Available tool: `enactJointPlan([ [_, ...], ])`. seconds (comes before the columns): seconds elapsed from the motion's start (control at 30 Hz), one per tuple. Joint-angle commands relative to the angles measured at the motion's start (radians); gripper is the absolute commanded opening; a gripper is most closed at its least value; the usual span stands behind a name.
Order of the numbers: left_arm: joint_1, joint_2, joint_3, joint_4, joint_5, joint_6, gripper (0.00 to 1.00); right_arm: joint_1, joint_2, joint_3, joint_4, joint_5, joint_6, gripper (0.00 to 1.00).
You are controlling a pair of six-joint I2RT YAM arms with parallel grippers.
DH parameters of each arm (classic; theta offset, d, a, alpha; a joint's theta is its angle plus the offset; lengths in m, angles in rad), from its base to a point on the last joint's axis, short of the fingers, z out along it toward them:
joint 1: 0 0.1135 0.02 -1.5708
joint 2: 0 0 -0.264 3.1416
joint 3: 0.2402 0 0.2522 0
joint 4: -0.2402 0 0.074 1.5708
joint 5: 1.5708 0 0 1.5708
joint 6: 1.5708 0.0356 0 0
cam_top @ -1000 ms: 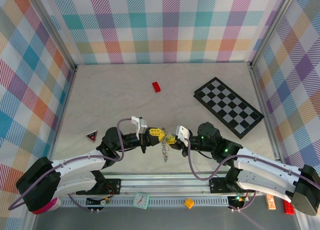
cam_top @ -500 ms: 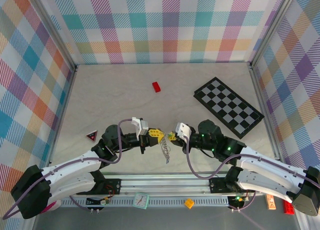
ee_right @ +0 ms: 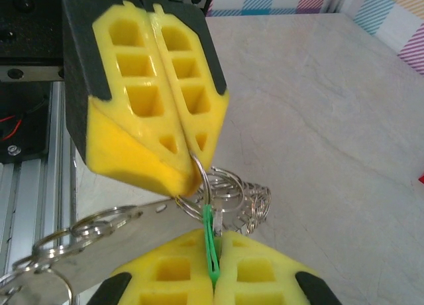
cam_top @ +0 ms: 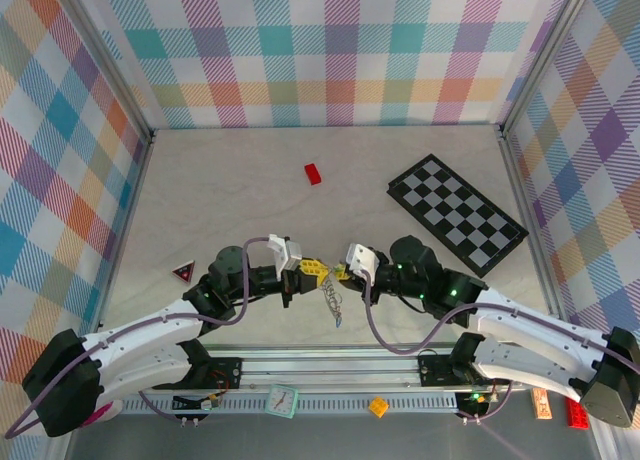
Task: Put the keys on the keyring
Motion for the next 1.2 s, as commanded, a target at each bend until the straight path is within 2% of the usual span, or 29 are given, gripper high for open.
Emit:
enactJointPlan([
  [0.0,0.008,0.004,0.03,0.023,0.032,0.011,0.0,-0.003,0.036,0.045,-0.013,-0.053,-0.02,0.0],
  [0.2,0.009,-0.012,0.025,-0.005,0.018,0.022,0.0,-0.004,0.048,0.05,-0.016,-0.015,-0.016,0.0],
  [0.43,0.007,-0.021,0.03,-0.079,-0.013,0.042,0.0,-0.004,-0.015,0.045,0.006,0.167,-0.038,0.0],
  [0.57,0.008,-0.01,0.042,-0.102,-0.008,0.049,0.0,-0.003,-0.023,0.06,-0.016,0.16,-0.057,0.0],
  [0.7,0.007,-0.019,0.04,-0.095,-0.046,0.047,0.29,-0.003,-0.016,0.074,-0.047,0.154,-0.065,0.0],
  [0.8,0.008,-0.05,0.03,-0.076,-0.106,0.037,0.38,-0.003,-0.022,0.078,-0.073,0.176,-0.078,0.0],
  [0.93,0.008,-0.133,0.027,-0.097,-0.307,0.027,0.4,-0.003,-0.004,0.106,-0.128,0.201,-0.093,0.0],
  [1.03,0.01,-0.194,0.04,-0.19,-0.573,0.015,0.46,-0.003,0.041,0.142,-0.159,0.175,-0.091,0.0],
  [1.17,0.025,-0.262,0.059,-0.361,-0.944,-0.037,0.48,0.008,0.127,0.192,-0.125,0.079,-0.063,0.0],
])
